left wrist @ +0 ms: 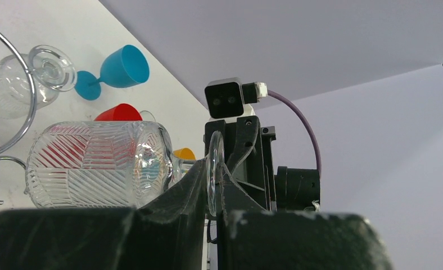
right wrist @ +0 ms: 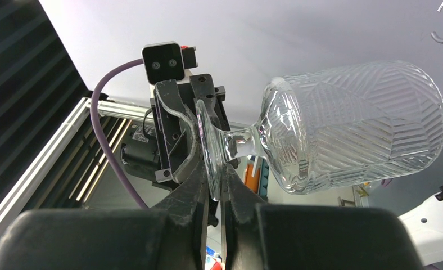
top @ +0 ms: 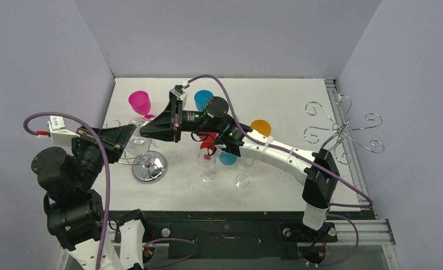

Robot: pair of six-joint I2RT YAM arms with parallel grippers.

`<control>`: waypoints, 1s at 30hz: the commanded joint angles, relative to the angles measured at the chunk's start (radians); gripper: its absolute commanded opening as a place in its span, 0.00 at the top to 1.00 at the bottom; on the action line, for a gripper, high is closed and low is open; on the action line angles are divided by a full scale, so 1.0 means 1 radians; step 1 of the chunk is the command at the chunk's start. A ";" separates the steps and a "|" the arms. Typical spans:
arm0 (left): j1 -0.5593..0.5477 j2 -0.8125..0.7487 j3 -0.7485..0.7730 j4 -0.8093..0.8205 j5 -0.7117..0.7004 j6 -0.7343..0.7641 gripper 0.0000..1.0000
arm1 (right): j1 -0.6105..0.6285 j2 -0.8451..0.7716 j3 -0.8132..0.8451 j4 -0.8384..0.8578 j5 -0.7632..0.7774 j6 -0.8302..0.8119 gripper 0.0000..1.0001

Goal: Take the wine glass off the wine glass rack
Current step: Place the wine glass at the center of the board.

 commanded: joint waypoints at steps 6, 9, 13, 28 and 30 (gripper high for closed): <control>0.000 0.045 0.049 0.207 0.042 -0.054 0.74 | -0.065 -0.127 0.096 -0.078 0.077 -0.056 1.00; 0.000 0.067 0.062 0.237 0.051 -0.064 0.64 | -0.092 -0.144 0.122 -0.127 0.094 -0.074 1.00; 0.000 0.102 0.093 0.284 0.059 -0.074 0.54 | -0.127 -0.152 0.163 -0.155 0.093 -0.070 1.00; -0.387 0.364 0.170 0.515 -0.097 0.022 0.28 | -0.368 -0.205 0.289 -0.284 0.081 -0.072 1.00; -0.444 0.385 0.141 0.587 -0.111 0.034 0.25 | -0.399 -0.213 0.288 -0.265 0.073 -0.046 1.00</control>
